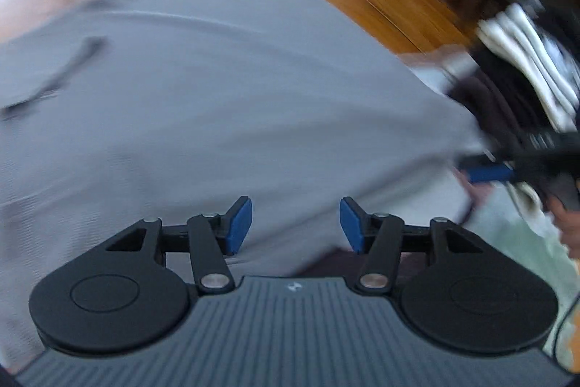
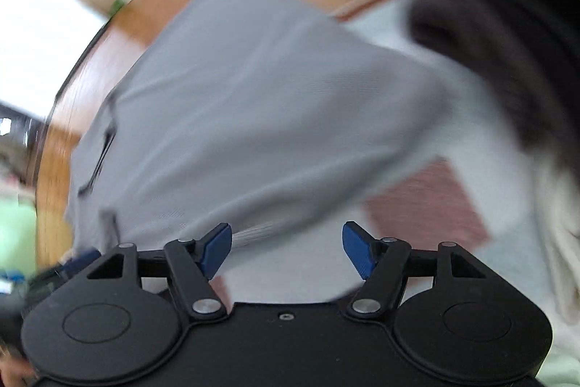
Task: Fold clothes
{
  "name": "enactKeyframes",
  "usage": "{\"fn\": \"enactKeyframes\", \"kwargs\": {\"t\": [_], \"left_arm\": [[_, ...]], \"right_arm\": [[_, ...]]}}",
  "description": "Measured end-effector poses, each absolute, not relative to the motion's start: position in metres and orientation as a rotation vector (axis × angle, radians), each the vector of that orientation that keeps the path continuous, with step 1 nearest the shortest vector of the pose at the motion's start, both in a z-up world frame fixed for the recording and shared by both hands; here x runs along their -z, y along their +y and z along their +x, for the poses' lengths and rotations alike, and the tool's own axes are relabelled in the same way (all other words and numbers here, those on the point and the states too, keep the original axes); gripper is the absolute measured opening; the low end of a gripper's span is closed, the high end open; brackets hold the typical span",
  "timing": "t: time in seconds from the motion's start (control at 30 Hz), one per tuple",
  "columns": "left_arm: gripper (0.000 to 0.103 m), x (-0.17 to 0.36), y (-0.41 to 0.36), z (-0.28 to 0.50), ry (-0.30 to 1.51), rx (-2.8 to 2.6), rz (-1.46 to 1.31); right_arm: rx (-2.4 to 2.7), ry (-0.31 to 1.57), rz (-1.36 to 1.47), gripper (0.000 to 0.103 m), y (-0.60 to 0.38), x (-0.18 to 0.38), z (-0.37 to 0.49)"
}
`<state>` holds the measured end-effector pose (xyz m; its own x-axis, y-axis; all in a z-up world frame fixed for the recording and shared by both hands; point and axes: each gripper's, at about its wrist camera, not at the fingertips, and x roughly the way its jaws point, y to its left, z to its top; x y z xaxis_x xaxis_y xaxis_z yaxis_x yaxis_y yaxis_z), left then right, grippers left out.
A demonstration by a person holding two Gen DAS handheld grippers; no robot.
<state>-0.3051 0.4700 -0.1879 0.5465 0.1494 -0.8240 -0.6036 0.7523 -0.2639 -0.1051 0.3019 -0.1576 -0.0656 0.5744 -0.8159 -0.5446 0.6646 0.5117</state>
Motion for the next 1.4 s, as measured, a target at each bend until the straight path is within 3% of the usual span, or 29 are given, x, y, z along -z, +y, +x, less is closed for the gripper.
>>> {"fn": "enactKeyframes", "kwargs": {"t": [0.23,0.6,0.63,0.7,0.73,0.77,0.87,1.07,1.23,1.4], "left_arm": [[0.058,0.212,0.453,-0.231,1.038,-0.354,-0.527],[0.063,0.224,0.451,-0.222,1.013,-0.325,-0.595],[0.063,0.224,0.45,-0.222,1.014,-0.324,-0.592],[0.063,0.225,0.448,-0.221,1.015,-0.323,-0.587],[0.063,0.224,0.448,-0.221,1.012,-0.322,-0.587],[0.063,0.224,0.448,-0.222,1.009,-0.321,-0.587],[0.063,0.22,0.448,-0.222,0.973,-0.298,-0.591],[0.064,0.193,0.455,-0.236,0.807,-0.244,-0.617],[0.075,0.17,0.459,-0.267,0.643,-0.316,-0.602],[0.075,0.166,0.476,-0.305,0.551,-0.371,-0.669]], "right_arm": [[-0.8,1.383,0.137,0.076,0.289,0.17,-0.077],[-0.808,1.232,0.096,0.08,0.304,0.18,-0.068],[-0.812,1.21,0.074,0.075,0.306,0.18,-0.07],[-0.818,1.163,0.024,0.054,0.31,0.181,-0.073],[-0.825,1.143,-0.008,0.022,0.312,0.18,-0.073],[-0.834,1.126,-0.03,0.008,0.31,0.178,-0.074],[-1.003,1.059,0.071,0.008,0.307,0.15,-0.087],[-1.233,0.976,-0.048,0.008,0.344,0.095,-0.12],[-1.354,0.972,-0.093,0.008,0.358,0.076,-0.14],[-1.488,1.005,-0.106,0.008,0.379,0.071,-0.16]]}}
